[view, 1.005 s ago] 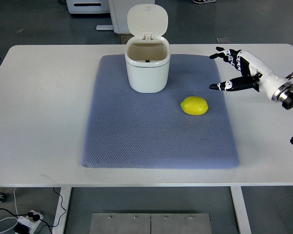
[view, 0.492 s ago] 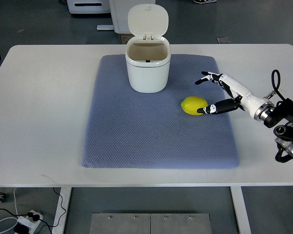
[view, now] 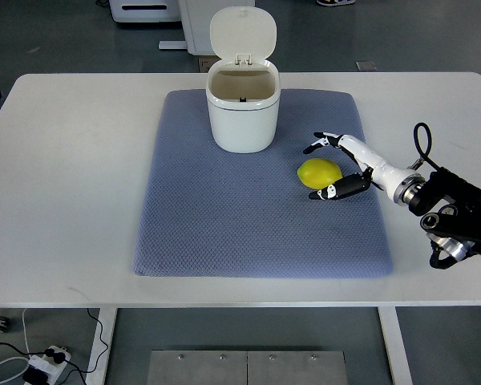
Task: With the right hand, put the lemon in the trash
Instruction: 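Wrap the right hand fingers around the yellow lemon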
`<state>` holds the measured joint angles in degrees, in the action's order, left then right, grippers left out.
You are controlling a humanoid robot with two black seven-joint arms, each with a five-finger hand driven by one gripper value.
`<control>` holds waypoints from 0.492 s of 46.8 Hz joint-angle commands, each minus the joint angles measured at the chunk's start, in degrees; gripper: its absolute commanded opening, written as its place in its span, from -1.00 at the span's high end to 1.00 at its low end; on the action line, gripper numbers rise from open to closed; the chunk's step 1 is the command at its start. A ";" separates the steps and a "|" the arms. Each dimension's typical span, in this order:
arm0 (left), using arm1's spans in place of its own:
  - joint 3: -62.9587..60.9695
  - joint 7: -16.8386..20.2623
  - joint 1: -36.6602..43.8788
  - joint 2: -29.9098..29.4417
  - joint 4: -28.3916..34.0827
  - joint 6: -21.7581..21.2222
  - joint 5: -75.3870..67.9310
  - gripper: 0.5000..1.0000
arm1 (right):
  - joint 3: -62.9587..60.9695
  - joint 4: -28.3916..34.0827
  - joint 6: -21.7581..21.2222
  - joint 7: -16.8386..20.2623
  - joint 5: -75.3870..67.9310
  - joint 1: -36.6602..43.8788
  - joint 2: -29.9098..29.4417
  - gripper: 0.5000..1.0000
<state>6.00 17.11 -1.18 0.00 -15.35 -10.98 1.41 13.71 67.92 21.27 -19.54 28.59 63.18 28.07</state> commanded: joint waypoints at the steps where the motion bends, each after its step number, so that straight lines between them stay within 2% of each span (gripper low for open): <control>1: -0.02 0.03 0.04 0.00 -0.03 0.00 0.00 -1.00 | 0.00 -0.94 0.00 0.38 -0.11 -0.07 -0.56 -1.00; 11: -0.02 0.03 -0.05 0.00 0.05 0.00 0.00 -1.00 | 0.79 -1.38 0.00 0.46 -0.11 -0.07 -1.26 -1.00; 23: 0.07 0.03 0.04 0.00 0.05 0.00 0.00 -1.00 | 1.85 -3.75 -0.09 0.46 -0.11 -0.07 -1.35 -0.83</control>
<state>5.97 17.11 -1.21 0.00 -15.36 -10.99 1.41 15.46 64.92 21.26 -19.08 28.47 63.12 26.80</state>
